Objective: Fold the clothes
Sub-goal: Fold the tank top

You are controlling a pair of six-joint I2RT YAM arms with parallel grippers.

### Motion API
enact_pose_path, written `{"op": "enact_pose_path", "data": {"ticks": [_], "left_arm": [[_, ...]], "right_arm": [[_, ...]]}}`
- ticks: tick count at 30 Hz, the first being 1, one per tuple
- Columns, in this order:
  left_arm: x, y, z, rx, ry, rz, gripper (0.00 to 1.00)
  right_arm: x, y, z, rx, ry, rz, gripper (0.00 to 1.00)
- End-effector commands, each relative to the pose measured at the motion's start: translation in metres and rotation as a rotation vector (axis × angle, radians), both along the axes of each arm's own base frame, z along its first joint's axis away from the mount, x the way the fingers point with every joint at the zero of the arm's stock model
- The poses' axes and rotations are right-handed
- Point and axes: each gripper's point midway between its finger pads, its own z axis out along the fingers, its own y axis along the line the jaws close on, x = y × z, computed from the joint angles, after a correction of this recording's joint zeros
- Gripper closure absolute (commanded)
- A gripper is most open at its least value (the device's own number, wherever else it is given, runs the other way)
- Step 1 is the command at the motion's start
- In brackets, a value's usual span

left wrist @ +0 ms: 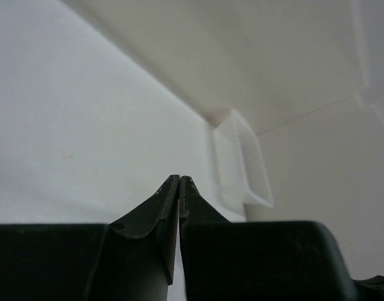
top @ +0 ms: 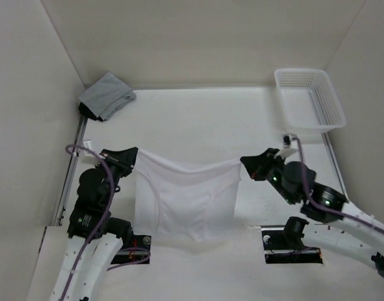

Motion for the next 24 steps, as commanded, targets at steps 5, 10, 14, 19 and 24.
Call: {"op": "enact_pose_path", "data": {"ticks": [5,10,14,19,24], "left_arm": [[0.091,0.011,-0.116,0.107,0.254,0.125,1.0],[0.186,0.007,-0.146,0.066,0.307,0.149,1.0],[0.239,-0.002,-0.138,0.052,0.297,0.142,1.0],[0.246,-0.006,-0.118,0.055,0.26,0.129,1.0],[0.204,-0.005,-0.135,0.06,0.281,0.114,1.0]], "right_arm": [[0.134,0.006,-0.112,-0.012,0.184,-0.054,0.96],[0.231,0.007,-0.152,0.001,0.28,-0.091,0.96],[0.282,0.006,-0.156,0.018,0.302,-0.102,0.96],[0.291,0.002,-0.152,0.029,0.299,-0.106,0.95],[0.261,-0.01,-0.166,0.024,0.324,-0.122,0.95]]}}
